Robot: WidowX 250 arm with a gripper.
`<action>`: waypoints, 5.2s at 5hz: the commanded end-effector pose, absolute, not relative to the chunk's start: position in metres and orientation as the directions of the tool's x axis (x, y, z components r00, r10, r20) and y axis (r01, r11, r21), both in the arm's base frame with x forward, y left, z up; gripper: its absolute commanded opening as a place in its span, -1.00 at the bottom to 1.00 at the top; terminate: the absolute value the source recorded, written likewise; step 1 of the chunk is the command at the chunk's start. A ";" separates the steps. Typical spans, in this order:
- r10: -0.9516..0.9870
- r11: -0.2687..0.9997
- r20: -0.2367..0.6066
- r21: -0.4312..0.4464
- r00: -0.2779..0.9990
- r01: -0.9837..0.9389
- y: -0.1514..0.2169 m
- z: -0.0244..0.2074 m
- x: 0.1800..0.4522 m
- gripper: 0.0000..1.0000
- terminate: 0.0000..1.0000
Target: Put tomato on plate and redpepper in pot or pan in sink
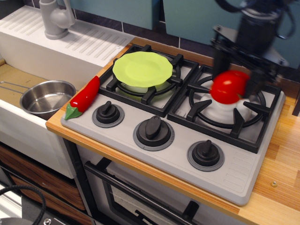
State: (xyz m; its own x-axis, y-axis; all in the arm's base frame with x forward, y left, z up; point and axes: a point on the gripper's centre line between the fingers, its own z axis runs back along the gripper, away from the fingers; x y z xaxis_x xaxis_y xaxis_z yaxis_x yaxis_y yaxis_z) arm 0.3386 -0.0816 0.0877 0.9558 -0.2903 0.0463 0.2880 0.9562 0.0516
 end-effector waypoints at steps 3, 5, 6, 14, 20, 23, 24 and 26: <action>-0.374 0.927 0.194 0.061 0.907 0.369 -0.012 0.102 0.340 -1.00 -1.00; -0.433 0.900 0.251 0.067 0.866 0.431 0.016 0.094 0.355 -1.00 -1.00; -0.469 0.881 0.278 0.075 0.839 0.467 0.033 0.090 0.367 -1.00 -1.00; -0.503 0.863 0.147 0.124 0.851 0.489 0.041 0.112 0.378 1.00 -1.00; -0.490 0.865 0.030 0.138 0.871 0.482 0.033 0.152 0.362 1.00 -1.00; -0.503 0.841 0.042 0.251 0.863 0.478 0.095 0.151 0.296 1.00 -1.00; -0.423 0.872 0.027 0.283 0.906 0.399 0.107 0.148 0.283 1.00 -1.00; -0.240 0.927 0.025 0.301 0.971 0.221 0.129 0.127 0.266 1.00 -1.00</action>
